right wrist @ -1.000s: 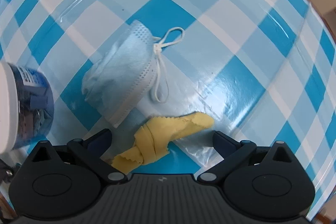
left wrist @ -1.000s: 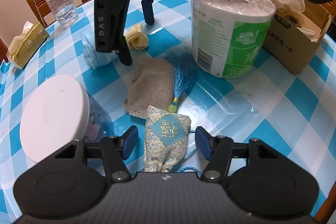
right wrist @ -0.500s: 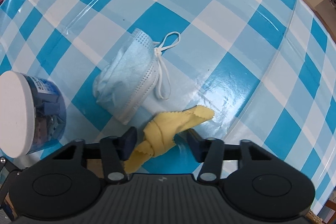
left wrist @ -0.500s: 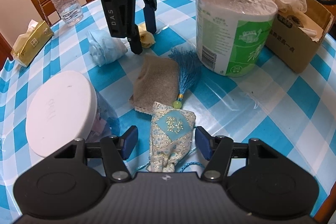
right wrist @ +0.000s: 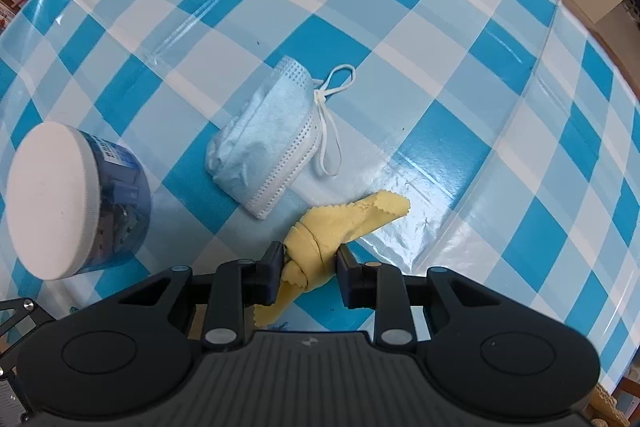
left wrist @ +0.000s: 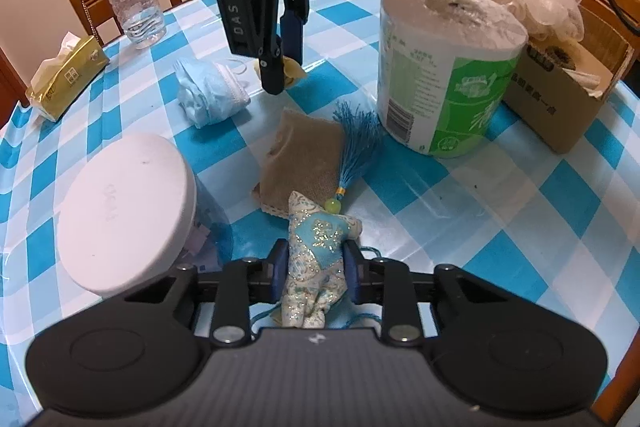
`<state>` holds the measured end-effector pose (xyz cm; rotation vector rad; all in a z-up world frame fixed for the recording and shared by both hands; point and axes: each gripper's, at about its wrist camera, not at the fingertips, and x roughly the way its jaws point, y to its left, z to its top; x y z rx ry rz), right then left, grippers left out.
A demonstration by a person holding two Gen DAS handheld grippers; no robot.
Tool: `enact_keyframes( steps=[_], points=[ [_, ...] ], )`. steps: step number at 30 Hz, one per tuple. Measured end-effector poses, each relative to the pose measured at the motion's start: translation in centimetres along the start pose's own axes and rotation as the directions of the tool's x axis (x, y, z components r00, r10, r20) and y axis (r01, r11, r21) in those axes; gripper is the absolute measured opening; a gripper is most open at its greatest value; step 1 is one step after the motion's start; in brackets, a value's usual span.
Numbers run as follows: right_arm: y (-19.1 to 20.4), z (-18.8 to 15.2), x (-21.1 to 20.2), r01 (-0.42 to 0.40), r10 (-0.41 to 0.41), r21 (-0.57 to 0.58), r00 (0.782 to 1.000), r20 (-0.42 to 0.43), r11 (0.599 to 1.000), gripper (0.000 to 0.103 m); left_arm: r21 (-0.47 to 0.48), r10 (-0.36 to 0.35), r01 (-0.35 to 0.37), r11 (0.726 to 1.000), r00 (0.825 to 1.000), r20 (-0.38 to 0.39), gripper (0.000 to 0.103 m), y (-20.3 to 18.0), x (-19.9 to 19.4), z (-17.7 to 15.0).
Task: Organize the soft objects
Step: 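Carry the sachet with the left tool to the box while the right tool carries the yellow cloth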
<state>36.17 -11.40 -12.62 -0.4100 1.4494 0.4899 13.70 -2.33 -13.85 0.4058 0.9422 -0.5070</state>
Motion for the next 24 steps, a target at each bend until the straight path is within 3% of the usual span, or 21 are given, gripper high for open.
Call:
enact_keyframes(
  steps=[14, 24],
  points=[
    [1.7, -2.8, -8.4, -0.071, 0.069, 0.006, 0.983, 0.171, 0.997, 0.032, -0.01, -0.094, 0.094, 0.995, 0.996, 0.006, 0.025, 1.3, -5.0, 0.3],
    [2.5, -9.4, -14.2, -0.08, 0.056, 0.08, 0.962, 0.269, 0.994, 0.032, 0.058, -0.197, 0.198, 0.978, 0.98, -0.028, 0.025, 1.9, -9.2, 1.2]
  ],
)
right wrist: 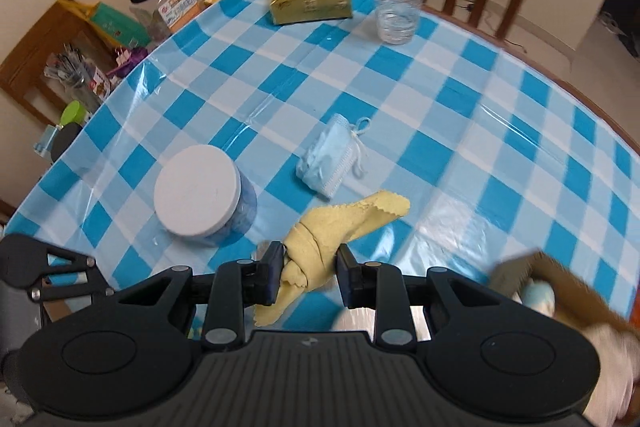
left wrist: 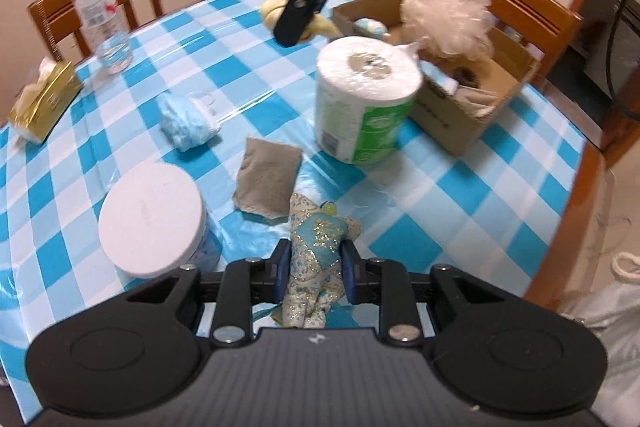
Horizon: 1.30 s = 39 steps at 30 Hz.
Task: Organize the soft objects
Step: 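Carry the sachet with the left tool to the box while the right tool carries the yellow cloth, then open the left tool over the box while the right tool releases the yellow cloth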
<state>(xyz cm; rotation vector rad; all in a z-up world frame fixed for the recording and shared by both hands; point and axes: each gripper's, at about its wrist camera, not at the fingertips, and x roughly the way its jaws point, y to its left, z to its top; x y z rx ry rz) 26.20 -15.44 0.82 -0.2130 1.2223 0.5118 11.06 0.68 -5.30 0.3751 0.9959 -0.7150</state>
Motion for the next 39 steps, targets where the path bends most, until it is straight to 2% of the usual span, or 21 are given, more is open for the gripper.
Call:
enact_keyframes(
  steps=[9, 19, 25, 34, 35, 37, 39],
  points=[
    [-3.3, -7.3, -4.6, 0.067, -0.074, 0.15, 0.997, 0.036, 0.986, 0.032, 0.095, -0.058, 0.056, 0.994, 0.998, 0.013, 0.024, -2.8, -1.2, 2.4],
    [-8.8, -15.0, -7.0, 0.099, -0.111, 0.272, 0.993, 0.031, 0.957, 0.032, 0.151, -0.109, 0.102, 0.983, 0.993, 0.041, 0.024, -8.8, -0.5, 7.1],
    [-11.6, -18.4, -7.8, 0.155, -0.175, 0.31, 0.984, 0.036, 0.938, 0.032, 0.179, -0.122, 0.106, 0.978, 0.989, 0.083, 0.024, -12.0, 0.2, 10.6],
    [-14.8, -21.7, -7.3, 0.181, -0.198, 0.353, 0.98, 0.012, 0.918, 0.032, 0.184, -0.134, 0.105, 0.977, 0.979, 0.153, 0.025, -14.8, 2.7, 16.1],
    [-14.9, -21.9, -7.3, 0.183, -0.2, 0.357, 0.98, 0.012, 0.916, 0.032, 0.173, -0.134, 0.106, 0.979, 0.978, 0.159, 0.027, -14.9, 3.2, 16.5],
    [-15.3, -22.4, -7.1, 0.187, -0.205, 0.366, 0.979, 0.012, 0.912, 0.032, 0.139, -0.138, 0.114, 0.984, 0.975, 0.176, 0.042, -15.2, 4.3, 17.3],
    [-15.6, -22.7, -6.9, 0.198, -0.217, 0.374, 0.976, 0.01, 0.906, 0.032, 0.104, -0.127, 0.109, 0.989, 0.973, 0.19, 0.072, -15.2, 5.4, 17.6]
  ],
)
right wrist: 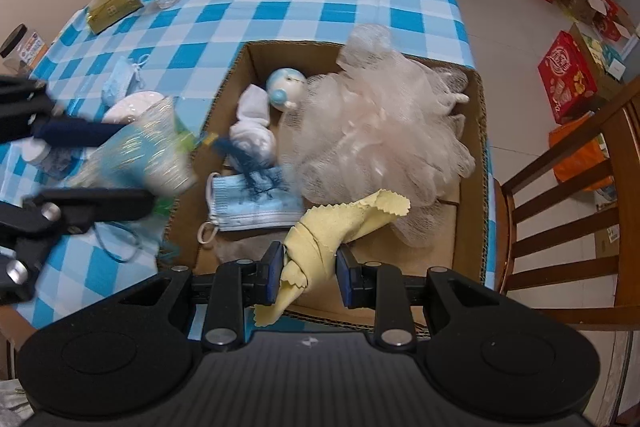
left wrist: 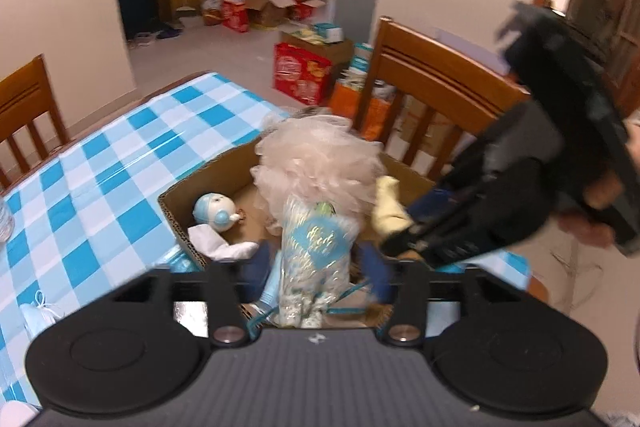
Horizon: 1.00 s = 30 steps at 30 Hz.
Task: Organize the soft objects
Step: 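Open the left tool over the box while the right tool releases the yellow cloth, then move both open tools back over the table toward the mask and beige pouch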
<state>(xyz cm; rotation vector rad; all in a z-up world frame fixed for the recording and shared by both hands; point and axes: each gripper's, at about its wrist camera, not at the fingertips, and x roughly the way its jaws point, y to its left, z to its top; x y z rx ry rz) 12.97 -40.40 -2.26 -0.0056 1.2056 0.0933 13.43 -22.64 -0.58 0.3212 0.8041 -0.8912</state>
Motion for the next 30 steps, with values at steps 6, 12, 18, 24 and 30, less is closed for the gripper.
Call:
enact_keyframes(
  steps=[6, 12, 18, 24, 30],
  points=[
    [-0.9, -0.7, 1.3, 0.07, -0.07, 0.026, 0.998, 0.004, 0.997, 0.038, -0.047, 0.104, -0.104, 0.993, 0.995, 0.009, 0.085, 0.2, 1.7, -1.2],
    [-1.5, -1.1, 1.8, 0.093, -0.097, 0.095, 0.994, 0.045, 0.991, 0.091, -0.032, 0.176, -0.176, 0.984, 0.984, 0.006, 0.094, -0.5, 0.4, -2.5],
    [-1.0, -1.1, 1.4, 0.104, -0.117, 0.155, 0.99, 0.079, 0.983, 0.092, -0.036, 0.21, -0.209, 0.977, 0.977, 0.028, 0.095, -0.5, -0.9, -3.2],
    [0.9, -1.3, 0.4, 0.135, -0.161, 0.176, 0.976, 0.144, 0.975, 0.094, -0.051, 0.242, -0.24, 0.969, 0.97, 0.034, 0.097, 0.3, -2.1, -4.3],
    [3.6, -1.6, -1.7, 0.169, -0.207, 0.159, 0.942, 0.264, 0.973, 0.103, -0.08, 0.284, -0.282, 0.956, 0.958, 0.026, 0.098, 1.6, -3.8, -6.2]
  ],
)
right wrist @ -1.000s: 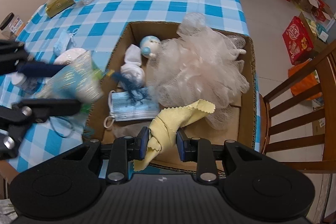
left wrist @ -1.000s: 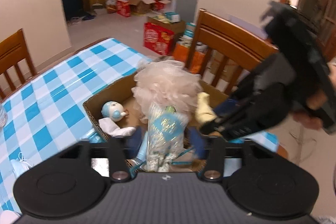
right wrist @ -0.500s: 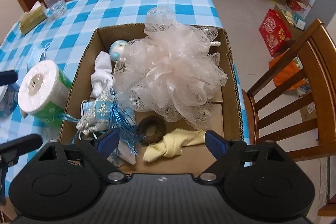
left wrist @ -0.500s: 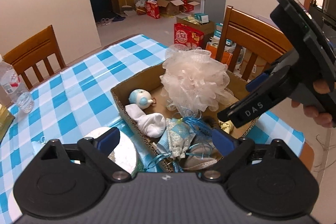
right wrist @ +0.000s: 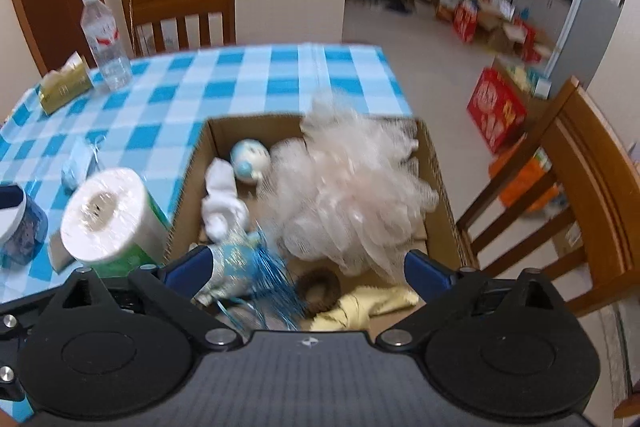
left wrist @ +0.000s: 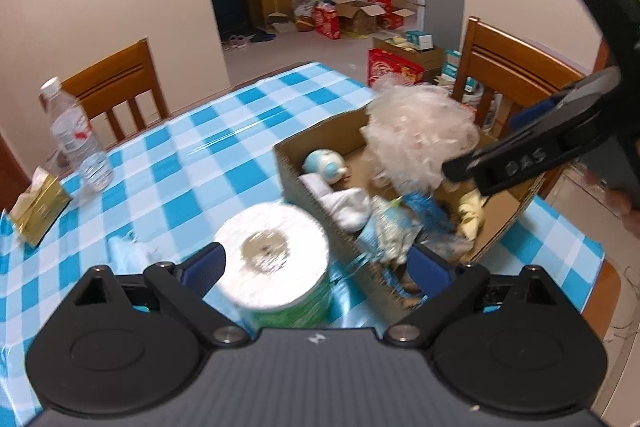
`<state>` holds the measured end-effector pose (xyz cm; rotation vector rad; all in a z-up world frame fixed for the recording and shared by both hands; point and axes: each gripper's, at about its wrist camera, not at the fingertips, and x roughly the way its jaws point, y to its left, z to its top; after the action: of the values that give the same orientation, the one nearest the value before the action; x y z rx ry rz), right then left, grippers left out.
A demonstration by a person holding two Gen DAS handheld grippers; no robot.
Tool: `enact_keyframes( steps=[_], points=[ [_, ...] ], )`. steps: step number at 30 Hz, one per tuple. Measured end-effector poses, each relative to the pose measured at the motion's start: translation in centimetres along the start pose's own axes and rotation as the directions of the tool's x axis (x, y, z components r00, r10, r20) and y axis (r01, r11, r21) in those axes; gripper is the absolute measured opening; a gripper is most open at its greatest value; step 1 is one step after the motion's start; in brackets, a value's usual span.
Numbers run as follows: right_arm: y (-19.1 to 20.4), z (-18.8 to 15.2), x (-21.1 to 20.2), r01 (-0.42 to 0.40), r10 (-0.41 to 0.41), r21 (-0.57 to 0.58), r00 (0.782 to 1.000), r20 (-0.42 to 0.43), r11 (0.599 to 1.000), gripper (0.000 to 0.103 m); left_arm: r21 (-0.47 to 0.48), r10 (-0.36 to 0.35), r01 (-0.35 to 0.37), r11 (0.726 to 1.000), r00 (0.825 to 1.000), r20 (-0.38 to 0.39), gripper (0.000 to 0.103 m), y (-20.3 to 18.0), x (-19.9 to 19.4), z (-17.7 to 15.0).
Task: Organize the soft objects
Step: 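Move both open tools back over the table toward the mask and beige pouch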
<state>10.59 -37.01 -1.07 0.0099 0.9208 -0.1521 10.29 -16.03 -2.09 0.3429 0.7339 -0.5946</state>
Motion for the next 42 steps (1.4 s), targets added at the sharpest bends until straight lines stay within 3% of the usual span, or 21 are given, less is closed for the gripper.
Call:
enact_keyframes(
  steps=[4, 26, 35, 42],
  points=[
    [1.8, 0.0, -1.0, 0.017, -0.016, -0.014, 0.999, 0.045, 1.0, 0.103, -0.032, 0.015, -0.016, 0.999, 1.0, -0.022, 0.1, 1.8, -0.5, -1.5],
    [17.9, 0.9, -0.4, -0.202, 0.216, -0.238, 0.976, 0.031, 0.95, 0.103, -0.086, 0.065, -0.074, 0.994, 0.993, -0.096, 0.1, 14.4, -3.9, -8.1],
    [23.9, 0.9, 0.3, -0.307, 0.321, -0.359, 0.947, -0.021, 0.882, 0.103, -0.14, 0.161, -0.174, 0.975, 0.982, -0.099, 0.1, 20.0, -4.6, -8.8],
    [27.8, -1.0, 3.5, -0.343, 0.333, -0.441, 0.937, -0.103, 0.83, 0.103, -0.175, 0.206, -0.228, 0.958, 0.969, -0.133, 0.1, 22.1, -3.4, -8.4]
  ],
)
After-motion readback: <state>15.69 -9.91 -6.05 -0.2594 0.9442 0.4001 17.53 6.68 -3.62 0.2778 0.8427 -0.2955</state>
